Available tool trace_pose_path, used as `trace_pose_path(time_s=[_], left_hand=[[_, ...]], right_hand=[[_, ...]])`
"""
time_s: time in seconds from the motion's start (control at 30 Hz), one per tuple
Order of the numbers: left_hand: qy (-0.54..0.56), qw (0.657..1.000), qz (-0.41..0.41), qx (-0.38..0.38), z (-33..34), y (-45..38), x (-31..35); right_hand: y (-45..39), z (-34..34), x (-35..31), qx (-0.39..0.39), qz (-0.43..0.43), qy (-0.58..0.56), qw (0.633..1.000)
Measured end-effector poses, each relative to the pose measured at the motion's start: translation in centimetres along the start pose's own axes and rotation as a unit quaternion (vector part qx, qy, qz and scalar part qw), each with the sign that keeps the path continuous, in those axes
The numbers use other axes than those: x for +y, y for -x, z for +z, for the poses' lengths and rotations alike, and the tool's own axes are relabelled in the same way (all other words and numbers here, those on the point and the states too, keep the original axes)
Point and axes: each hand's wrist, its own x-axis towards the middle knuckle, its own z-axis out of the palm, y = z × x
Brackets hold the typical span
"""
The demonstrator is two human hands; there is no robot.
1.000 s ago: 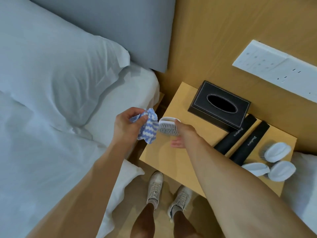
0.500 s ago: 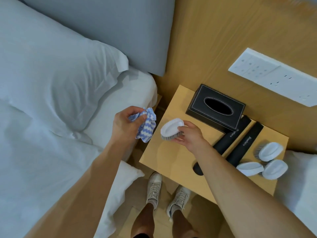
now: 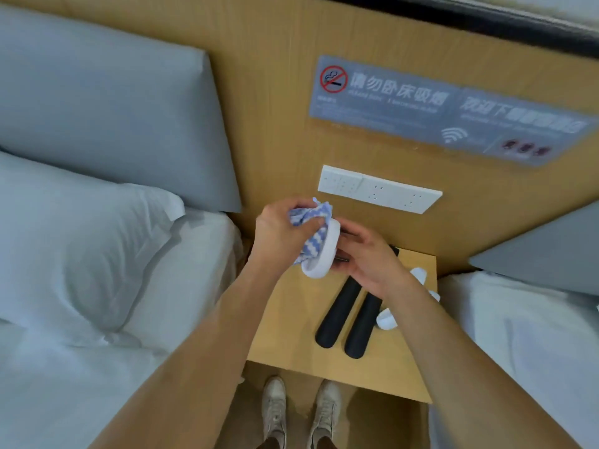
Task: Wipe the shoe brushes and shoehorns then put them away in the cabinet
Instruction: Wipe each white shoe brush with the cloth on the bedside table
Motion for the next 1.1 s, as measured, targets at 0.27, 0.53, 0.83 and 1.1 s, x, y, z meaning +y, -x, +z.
trace_pose_path(time_s=[0.27, 0.53, 0.83, 1.1], left_hand=[[-0.043, 0.986, 0.155, -0.035, 2.5, 1.2, 8.6], [-0.130, 0.939, 0.297, -0.118, 2.1, 4.2, 11.4], [-0.121, 0.954, 0.272, -0.045, 1.8, 3.2, 13.9], [-0.112, 0.950, 0.285, -0.063, 2.4, 2.4, 15.3]], right_hand=[[5.7, -2.2, -6.8, 0.092, -0.094, -0.015, 0.991], [8.2, -4.3, -9.9, 0.134, -0.113, -0.056, 0.983], [9.5, -3.5, -10.8, 0.070, -0.082, -0.034, 0.994], [10.5, -3.6, -12.1, 0.091, -0.092, -0.011, 0.992]])
